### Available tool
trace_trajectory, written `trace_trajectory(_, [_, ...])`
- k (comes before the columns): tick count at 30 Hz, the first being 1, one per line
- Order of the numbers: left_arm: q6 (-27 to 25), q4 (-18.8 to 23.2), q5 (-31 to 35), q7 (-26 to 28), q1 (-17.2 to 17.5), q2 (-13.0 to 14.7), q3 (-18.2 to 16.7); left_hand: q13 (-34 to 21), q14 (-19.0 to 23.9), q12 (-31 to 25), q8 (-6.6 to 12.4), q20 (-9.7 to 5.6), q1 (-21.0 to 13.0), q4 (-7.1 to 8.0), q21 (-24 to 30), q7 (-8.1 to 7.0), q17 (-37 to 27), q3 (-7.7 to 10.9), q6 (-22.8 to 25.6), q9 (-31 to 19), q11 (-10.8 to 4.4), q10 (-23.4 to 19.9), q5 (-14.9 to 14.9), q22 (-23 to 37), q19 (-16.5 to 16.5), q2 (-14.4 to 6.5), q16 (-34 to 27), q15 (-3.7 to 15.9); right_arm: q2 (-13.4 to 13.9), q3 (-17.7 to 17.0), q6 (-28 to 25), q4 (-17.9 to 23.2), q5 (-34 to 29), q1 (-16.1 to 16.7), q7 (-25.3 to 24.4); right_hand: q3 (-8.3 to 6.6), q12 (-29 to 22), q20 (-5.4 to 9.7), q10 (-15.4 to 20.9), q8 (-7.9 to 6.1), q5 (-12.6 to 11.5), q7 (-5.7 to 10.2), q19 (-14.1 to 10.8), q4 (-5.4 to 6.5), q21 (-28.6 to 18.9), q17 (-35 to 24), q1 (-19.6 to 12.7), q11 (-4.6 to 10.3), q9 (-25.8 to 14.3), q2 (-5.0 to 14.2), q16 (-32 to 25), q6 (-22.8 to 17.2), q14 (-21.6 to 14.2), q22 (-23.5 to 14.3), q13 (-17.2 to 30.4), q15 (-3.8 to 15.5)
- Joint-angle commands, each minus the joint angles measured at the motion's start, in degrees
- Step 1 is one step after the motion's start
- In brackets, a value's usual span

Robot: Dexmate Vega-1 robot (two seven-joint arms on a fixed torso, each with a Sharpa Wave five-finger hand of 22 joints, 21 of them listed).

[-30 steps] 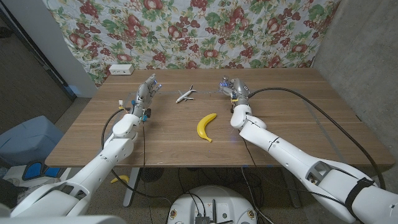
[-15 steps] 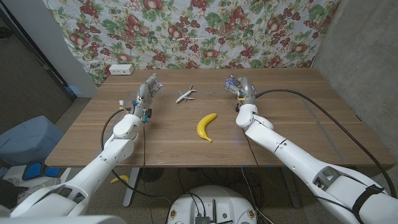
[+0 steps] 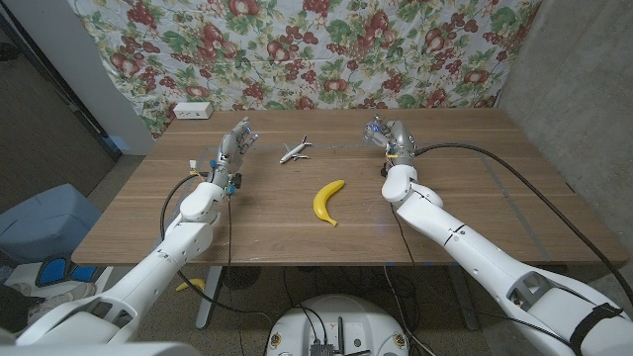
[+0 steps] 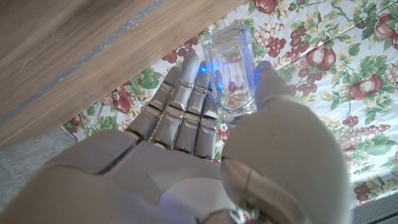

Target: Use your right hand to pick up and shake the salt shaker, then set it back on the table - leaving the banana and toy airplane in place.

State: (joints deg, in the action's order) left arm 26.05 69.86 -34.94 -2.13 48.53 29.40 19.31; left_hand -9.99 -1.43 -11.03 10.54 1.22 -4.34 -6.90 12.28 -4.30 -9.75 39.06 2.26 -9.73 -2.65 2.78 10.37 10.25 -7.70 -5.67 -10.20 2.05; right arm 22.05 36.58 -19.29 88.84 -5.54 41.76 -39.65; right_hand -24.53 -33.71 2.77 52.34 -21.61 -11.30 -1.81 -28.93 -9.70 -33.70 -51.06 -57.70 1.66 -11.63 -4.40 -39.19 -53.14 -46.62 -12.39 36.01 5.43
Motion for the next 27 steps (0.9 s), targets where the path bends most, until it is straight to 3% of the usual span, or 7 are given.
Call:
trace_trajectory(1, [0.04, 1.23, 0.2, 0.48, 0.8, 0.28, -0.13, -0.23, 0.28, -0.05, -0.13, 0.01, -0.22, 0.07, -0.03, -0.17, -0.11, 0.01, -0.07, -0.24, -0.18, -0.41, -0.01, 0.22, -0.62, -2.68, -0.11, 0.96, 1.01, -1.99, -0.25, 3.05, 0.52, 2.04, -1.63, -0.48, -0.23, 1.41, 7.39, -0.21, -0.52, 5.56, 0.36, -0.07, -0.36, -0.34, -8.47, 6.94, -0.21, 8.67, 0.12, -6.07, -0.54, -0.12, 0.28, 7.34])
trace_trajectory(16, [-0.27, 3.23, 0.44, 1.33, 2.06, 0.96, -0.44, -0.23, 0.35, -0.03, -0.13, 0.02, -0.16, 0.1, -0.08, -0.09, -0.1, 0.1, -0.02, -0.24, -0.13, -0.4, 0.02, 0.23, -0.63, -2.66, -0.11, 0.94, 1.22, -3.46, 0.61, 4.28, 0.82, 3.57, -3.29, -0.6, -0.14, 1.49, 7.68, -0.02, -0.67, 5.28, 0.58, -0.04, -1.1, -1.3, -8.36, 6.73, -0.22, 8.54, 0.44, -6.25, -0.81, -0.08, 0.48, 7.27])
trace_trajectory(27, [-0.17, 3.49, 0.48, 1.2, 2.14, 1.02, -0.47, -0.23, 0.31, -0.01, -0.14, 0.02, -0.11, 0.12, -0.1, -0.15, -0.1, 0.14, -0.03, -0.24, -0.1, -0.38, 0.03, 0.23, -0.67, -2.64, -0.08, 0.93, -0.59, -5.79, 6.87, 2.42, 2.9, 5.23, -6.44, -0.73, 0.04, 1.63, 7.47, 0.14, -0.78, 5.29, 0.66, 0.0, -1.6, -1.88, -8.29, 6.74, -0.23, 8.59, 0.71, -6.27, -0.91, -0.04, 0.67, 7.27])
